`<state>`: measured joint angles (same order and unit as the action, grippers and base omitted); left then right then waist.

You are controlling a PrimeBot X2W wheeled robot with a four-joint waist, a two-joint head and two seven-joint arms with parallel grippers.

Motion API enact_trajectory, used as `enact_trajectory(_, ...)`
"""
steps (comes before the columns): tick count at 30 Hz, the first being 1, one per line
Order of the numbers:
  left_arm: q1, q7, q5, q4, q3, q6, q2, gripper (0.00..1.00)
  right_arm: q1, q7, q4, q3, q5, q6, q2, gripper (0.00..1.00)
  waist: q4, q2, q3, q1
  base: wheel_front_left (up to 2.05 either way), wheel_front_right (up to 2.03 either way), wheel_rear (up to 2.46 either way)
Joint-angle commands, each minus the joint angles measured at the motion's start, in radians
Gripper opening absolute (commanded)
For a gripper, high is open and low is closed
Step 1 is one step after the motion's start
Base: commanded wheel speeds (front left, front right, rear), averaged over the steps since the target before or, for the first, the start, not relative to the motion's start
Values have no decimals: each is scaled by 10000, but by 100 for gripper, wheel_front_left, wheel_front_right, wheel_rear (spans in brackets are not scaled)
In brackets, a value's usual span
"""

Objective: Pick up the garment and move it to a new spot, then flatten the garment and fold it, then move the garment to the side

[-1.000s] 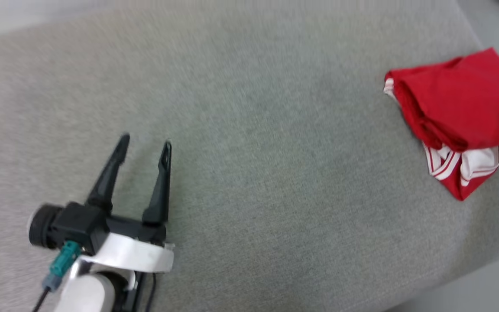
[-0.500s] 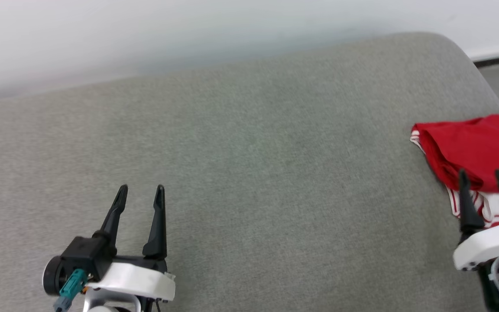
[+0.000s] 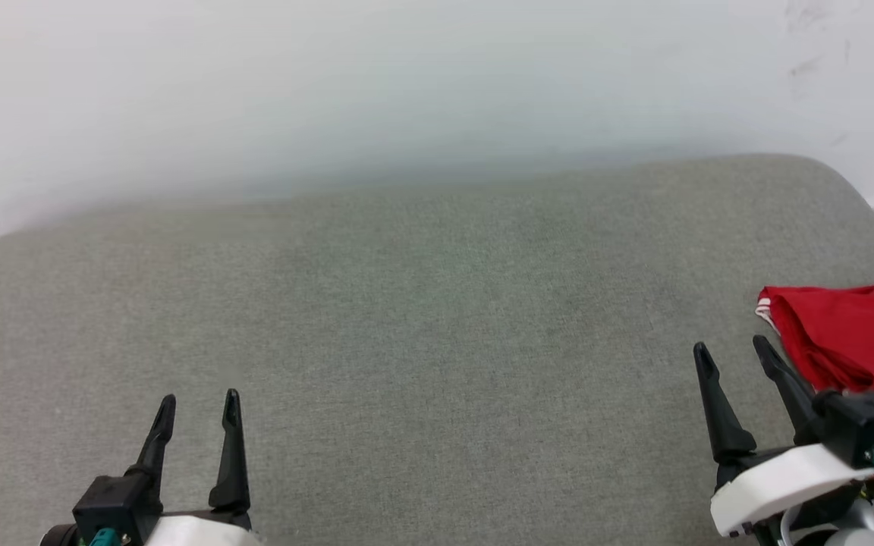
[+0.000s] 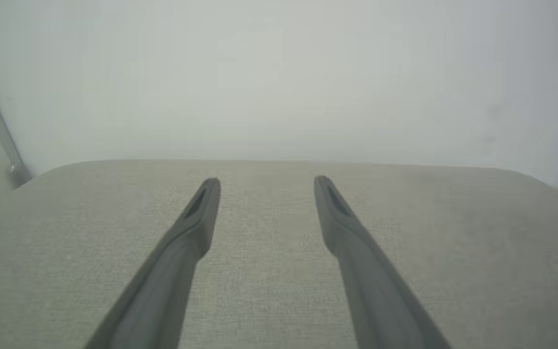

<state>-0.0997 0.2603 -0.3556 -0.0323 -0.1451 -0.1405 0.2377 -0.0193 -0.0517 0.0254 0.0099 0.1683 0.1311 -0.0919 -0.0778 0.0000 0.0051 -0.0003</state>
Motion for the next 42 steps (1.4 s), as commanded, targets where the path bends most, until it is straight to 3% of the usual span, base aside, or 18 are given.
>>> enact_trajectory(1, -99, 64, 24, -30, 61, 57, 38, 100, 173, 33, -118, -6, 49, -7, 31, 100, 70, 0, -119, 3, 0, 0, 0)
enact_trajectory(11, -975, 56, 384, -246, 95, 13, -217, 100, 1127, 338, -968, 82, -4, -7, -28, 100, 80, 0, -457, 3, 0, 0, 0)
enact_trajectory(33, -1044, 57, 600, -441, 82, 180, -396, 100, 862, 239, -837, 300, -2, -7, -179, 100, 236, 0, -295, 3, 0, 0, 0)
enact_trajectory(34, -1109, 13, 594, -439, 94, 171, -367, 0, 988, 264, -857, 299, -34, 0, -134, 0, 236, 0, -292, 3, 0, 0, 0)
enact_trajectory(42, -939, -239, -581, -182, 187, 340, -460, 0, 954, 305, -555, 273, 1238, 0, -110, 0, 263, 0, -275, 3, 0, 0, 0)
